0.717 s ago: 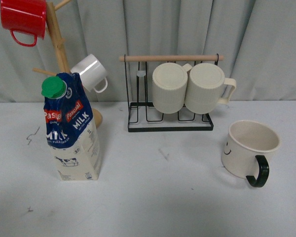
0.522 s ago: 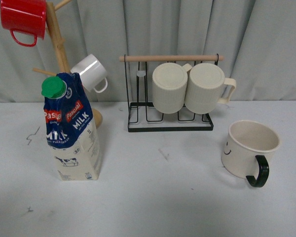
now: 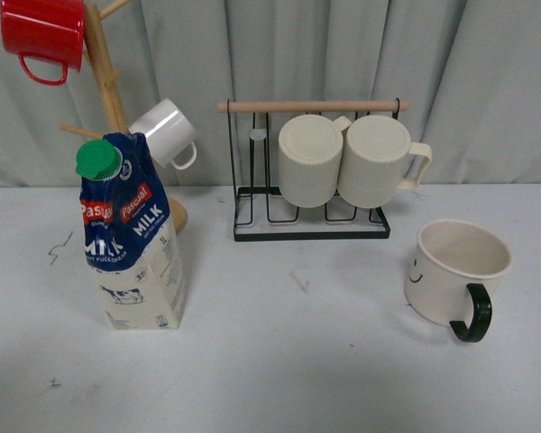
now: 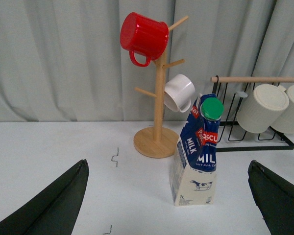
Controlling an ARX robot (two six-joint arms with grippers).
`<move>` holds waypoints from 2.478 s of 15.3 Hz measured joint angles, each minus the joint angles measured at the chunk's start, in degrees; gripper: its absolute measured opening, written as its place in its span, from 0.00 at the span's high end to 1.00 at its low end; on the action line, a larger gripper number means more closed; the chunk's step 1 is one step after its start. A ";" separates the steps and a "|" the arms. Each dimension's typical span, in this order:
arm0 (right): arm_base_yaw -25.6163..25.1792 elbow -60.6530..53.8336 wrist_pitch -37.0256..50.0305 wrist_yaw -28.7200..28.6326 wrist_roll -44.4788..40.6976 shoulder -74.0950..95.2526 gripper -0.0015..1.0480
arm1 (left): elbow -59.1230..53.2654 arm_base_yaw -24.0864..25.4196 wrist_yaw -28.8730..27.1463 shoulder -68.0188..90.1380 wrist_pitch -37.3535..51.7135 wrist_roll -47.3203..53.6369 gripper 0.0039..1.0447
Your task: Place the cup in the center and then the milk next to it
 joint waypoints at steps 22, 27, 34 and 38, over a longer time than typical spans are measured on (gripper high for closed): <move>-0.35 61.18 -19.63 -1.66 6.29 95.71 0.06 | 0.00 0.00 0.00 0.00 0.00 0.00 0.06; 1.81 72.96 -22.32 0.31 9.49 111.51 0.06 | 0.00 0.00 0.00 0.00 0.02 -0.02 0.06; 4.96 78.27 -21.64 2.51 12.50 120.72 0.35 | 0.00 0.00 0.00 0.00 0.02 0.00 0.06; 5.16 80.11 -22.05 3.41 13.51 122.99 0.80 | 0.00 0.00 0.00 0.00 0.02 0.00 0.06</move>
